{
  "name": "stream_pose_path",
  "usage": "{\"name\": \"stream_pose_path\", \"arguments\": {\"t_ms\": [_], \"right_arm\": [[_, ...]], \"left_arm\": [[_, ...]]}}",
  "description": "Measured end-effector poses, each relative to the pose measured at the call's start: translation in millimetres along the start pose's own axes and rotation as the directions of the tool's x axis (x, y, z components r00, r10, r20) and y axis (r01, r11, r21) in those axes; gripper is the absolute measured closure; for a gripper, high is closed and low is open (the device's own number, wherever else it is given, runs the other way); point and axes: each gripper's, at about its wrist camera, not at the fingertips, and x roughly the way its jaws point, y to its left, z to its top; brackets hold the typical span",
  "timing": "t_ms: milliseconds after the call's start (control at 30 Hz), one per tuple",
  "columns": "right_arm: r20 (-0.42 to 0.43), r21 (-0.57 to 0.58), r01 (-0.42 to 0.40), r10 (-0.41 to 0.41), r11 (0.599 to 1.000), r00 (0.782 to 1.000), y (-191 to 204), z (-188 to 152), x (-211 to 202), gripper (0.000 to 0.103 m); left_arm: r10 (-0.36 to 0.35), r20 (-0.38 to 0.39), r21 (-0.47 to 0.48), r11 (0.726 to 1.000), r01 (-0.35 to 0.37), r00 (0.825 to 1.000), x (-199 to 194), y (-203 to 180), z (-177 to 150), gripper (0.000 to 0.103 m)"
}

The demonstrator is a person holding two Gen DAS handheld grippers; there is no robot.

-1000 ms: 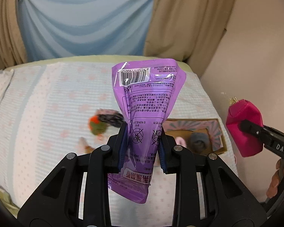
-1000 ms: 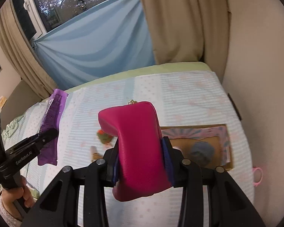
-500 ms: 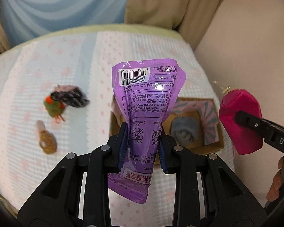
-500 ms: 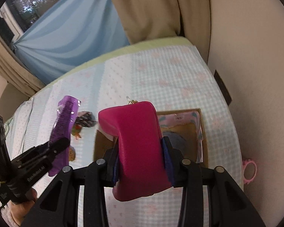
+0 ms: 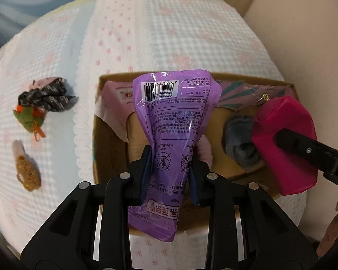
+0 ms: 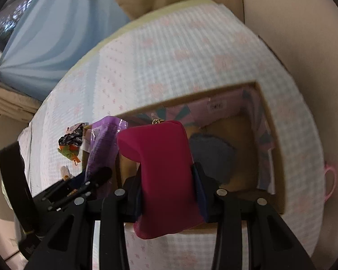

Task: Organize soft objects
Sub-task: 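Carry the purple packet and magenta pouch into the box and release both, then move both tools back toward the remaining plush items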

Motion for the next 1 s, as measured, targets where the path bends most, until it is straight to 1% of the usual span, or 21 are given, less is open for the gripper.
{"name": "stream_pose_path", "arguments": {"t_ms": [133,167,200,233,267,300,333,367,400,500,700,900,1000], "right_arm": [[-0.026,0.025,-0.008,0.009,1.0,1.0,-6,1,14,0.066],[-0.028,0.037,-0.013,0.014,0.999,1.0,-7,2,16,0.065],[-0.027,0.043,-0.014,0.015,0.999,1.0,-7,3,16,0.064],[-0.026,0.051,-0.019,0.02,0.999,0.999,-8,5,17,0.062],[-0.027,0.055,-0.025,0.026,0.998,0.999,-7,5,17,0.056],[-0.031,0.061,-0.034,0.036,0.998,0.999,-9,7,18,0.052],[-0.026,0.063,-0.034,0.036,0.997,0.999,-8,8,19,0.034],[-0.013,0.064,-0.032,0.033,0.997,0.999,-8,9,17,0.01],[0.009,0.06,-0.023,0.023,0.998,1.0,-9,9,14,0.002],[0.051,0.041,-0.004,0.002,0.999,0.999,-14,11,9,0.0],[0.024,0.038,0.012,-0.013,0.999,1.0,-19,10,9,0.0],[0.044,0.013,0.013,-0.014,1.0,0.999,-12,4,-3,0.0],[0.047,0.01,0.014,-0.014,1.0,0.999,-7,0,-11,0.0]], "left_arm": [[0.029,-0.01,0.034,0.999,-0.029,1.0,6,-3,3,0.077],[0.029,-0.014,0.044,0.999,-0.029,0.999,6,-5,3,0.076],[0.029,-0.01,0.051,0.998,-0.028,1.0,6,-5,2,0.067],[0.023,-0.009,0.055,0.998,-0.023,1.0,4,-6,1,0.058],[0.02,-0.011,0.054,0.998,-0.02,1.0,4,-5,1,0.027],[0.02,-0.006,0.05,0.999,-0.02,1.0,2,-5,0,0.002],[0.011,-0.001,0.048,0.999,-0.011,1.0,-2,-6,0,0.001],[-0.01,0.002,0.048,0.999,0.009,1.0,-5,-6,-1,0.0],[-0.018,-0.005,0.053,0.998,0.018,1.0,-6,-6,-1,0.0],[-0.012,-0.009,0.077,0.997,0.012,1.0,-8,-9,-5,0.0],[-0.009,-0.019,0.071,0.997,0.011,1.0,-12,-12,-13,0.0],[-0.003,-0.001,0.075,0.997,0.003,1.0,-28,-12,-20,0.0],[-0.005,0.022,0.077,0.997,0.003,1.0,-45,-12,-23,0.0]]}}
